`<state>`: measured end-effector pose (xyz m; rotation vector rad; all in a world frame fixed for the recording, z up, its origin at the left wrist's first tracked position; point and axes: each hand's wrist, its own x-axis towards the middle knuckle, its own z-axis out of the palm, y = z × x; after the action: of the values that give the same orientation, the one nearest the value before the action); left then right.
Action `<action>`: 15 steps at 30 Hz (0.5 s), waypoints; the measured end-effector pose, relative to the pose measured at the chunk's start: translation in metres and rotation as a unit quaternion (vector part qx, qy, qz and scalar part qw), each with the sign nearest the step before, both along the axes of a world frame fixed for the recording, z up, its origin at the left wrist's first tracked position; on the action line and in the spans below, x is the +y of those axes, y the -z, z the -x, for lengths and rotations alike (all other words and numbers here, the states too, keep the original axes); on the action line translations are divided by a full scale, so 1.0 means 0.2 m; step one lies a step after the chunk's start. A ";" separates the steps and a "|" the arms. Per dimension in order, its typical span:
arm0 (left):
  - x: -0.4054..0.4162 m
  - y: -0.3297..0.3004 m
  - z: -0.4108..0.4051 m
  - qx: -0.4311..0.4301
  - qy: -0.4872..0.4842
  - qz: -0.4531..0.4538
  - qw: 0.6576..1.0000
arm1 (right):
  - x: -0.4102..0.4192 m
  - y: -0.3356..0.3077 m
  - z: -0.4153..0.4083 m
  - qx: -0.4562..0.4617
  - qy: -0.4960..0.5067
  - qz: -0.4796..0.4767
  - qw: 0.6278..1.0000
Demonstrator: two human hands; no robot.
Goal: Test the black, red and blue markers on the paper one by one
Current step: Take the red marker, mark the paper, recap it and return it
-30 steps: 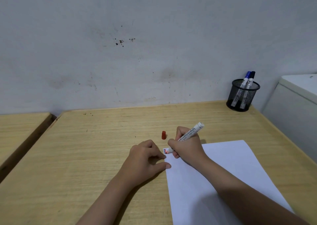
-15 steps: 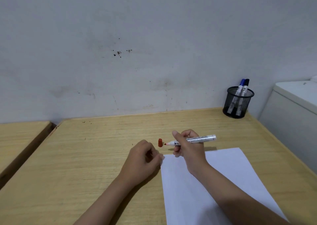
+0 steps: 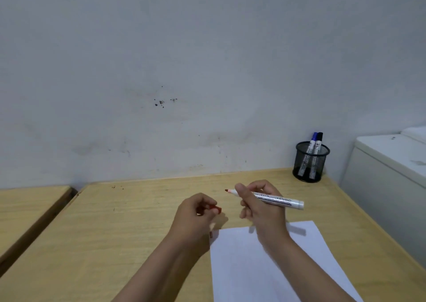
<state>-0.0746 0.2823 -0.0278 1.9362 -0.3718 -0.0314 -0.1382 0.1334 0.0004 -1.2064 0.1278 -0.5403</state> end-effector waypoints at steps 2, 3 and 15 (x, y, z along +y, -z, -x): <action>0.03 -0.08 0.04 0.085 0.029 0.160 0.983 | -0.02 -0.05 0.04 -0.020 -0.029 0.014 0.999; 0.04 -0.12 0.06 0.113 0.046 0.217 0.968 | -0.03 -0.07 0.06 -0.030 -0.042 0.023 0.998; 0.08 -0.34 0.33 0.117 0.126 0.309 0.935 | 0.02 -0.21 0.26 -0.075 -0.065 0.172 0.980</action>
<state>-0.1407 0.2981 0.0411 1.2372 -0.4090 -0.2788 -0.1911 0.1383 0.0418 -1.4932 -0.1800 -0.5504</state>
